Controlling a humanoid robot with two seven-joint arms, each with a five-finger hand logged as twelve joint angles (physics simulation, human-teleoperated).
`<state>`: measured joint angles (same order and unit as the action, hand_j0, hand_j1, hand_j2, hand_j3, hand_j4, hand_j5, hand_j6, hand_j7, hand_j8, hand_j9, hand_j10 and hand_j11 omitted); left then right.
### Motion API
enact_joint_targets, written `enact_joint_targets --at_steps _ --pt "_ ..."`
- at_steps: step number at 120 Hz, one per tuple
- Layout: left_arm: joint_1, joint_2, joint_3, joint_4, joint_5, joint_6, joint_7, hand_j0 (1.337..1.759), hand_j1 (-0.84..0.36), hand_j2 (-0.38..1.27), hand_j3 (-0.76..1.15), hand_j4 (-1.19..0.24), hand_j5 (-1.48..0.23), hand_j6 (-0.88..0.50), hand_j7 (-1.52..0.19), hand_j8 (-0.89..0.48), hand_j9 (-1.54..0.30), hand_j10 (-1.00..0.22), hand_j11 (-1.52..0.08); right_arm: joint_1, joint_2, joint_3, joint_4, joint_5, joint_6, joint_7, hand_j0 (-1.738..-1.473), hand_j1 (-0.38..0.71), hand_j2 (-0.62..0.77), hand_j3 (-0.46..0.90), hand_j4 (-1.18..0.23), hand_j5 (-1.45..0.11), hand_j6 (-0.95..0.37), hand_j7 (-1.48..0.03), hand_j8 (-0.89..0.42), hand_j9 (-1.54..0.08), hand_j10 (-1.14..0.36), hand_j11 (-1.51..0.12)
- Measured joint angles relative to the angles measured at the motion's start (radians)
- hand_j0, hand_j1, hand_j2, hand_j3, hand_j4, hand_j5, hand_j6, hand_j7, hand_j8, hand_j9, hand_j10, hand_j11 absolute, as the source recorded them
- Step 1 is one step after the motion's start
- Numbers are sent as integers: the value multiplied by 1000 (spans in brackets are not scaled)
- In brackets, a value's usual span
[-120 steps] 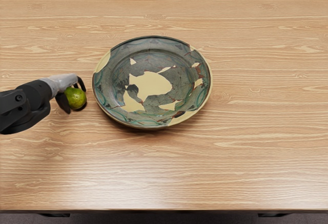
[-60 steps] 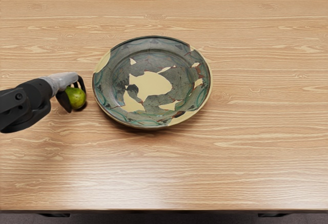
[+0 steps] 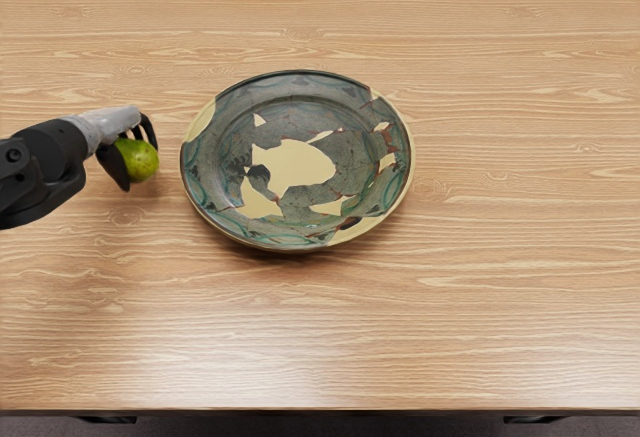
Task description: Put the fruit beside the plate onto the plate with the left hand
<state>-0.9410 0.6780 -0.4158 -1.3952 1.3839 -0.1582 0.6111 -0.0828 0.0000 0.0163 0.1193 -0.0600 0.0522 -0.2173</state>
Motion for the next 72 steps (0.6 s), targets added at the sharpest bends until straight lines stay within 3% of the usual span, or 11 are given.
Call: enact_joint_targets --at_steps 34,72 --pt "-70 41 -36 -17 -27 -29 0 1656 -228 300 0 -496 -794 -449 -789 -489 -780 -590 -779 0 0 -1 0 0 0 0 -1658 -349 0 0 0 0 0 0 0 0 0 0" --pt "-137 -29 -49 -39 -74 -42 0 1658 -268 418 0 -497 -794 -442 -782 -489 -774 -591 -773 0 0 -1 0 0 0 0 -1658 -349 0 0 0 0 0 0 0 0 0 0"
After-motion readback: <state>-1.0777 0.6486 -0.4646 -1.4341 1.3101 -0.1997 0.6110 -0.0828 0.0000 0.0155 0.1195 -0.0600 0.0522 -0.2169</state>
